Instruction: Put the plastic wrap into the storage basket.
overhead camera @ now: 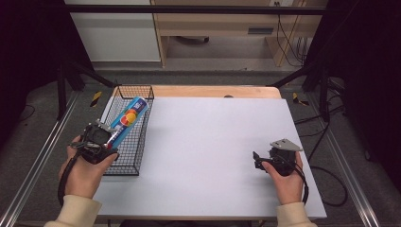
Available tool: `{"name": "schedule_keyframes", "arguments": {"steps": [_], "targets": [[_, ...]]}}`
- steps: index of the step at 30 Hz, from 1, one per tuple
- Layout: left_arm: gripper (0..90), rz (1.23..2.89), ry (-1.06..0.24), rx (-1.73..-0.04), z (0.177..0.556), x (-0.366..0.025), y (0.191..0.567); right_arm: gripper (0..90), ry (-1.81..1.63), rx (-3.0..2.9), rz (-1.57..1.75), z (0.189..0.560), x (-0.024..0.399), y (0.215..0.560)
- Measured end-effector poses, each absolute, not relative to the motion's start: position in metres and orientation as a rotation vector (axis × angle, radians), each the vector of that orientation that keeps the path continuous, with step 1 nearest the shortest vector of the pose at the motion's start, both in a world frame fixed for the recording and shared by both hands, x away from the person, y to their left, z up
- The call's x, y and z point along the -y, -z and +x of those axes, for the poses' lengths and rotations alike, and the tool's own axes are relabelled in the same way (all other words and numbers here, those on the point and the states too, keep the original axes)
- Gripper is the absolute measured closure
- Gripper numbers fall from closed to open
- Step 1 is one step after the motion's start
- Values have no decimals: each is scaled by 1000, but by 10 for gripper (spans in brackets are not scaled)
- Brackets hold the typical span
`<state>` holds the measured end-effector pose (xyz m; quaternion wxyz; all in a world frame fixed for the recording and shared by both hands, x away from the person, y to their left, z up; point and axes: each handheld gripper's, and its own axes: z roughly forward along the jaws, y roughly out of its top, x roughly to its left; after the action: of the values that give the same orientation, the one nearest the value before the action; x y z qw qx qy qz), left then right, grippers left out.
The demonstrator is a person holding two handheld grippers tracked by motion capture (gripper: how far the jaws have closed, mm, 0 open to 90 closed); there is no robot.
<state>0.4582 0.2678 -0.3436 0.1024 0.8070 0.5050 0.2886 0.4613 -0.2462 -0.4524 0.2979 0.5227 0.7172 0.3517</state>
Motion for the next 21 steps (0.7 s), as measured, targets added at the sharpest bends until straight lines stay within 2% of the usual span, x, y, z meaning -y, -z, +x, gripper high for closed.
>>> {"name": "schedule_keyframes", "arguments": {"steps": [21], "targets": [[314,2371,-781,-1615,471,-275,350,75,-949,-1921,1387,461,248,453]]}}
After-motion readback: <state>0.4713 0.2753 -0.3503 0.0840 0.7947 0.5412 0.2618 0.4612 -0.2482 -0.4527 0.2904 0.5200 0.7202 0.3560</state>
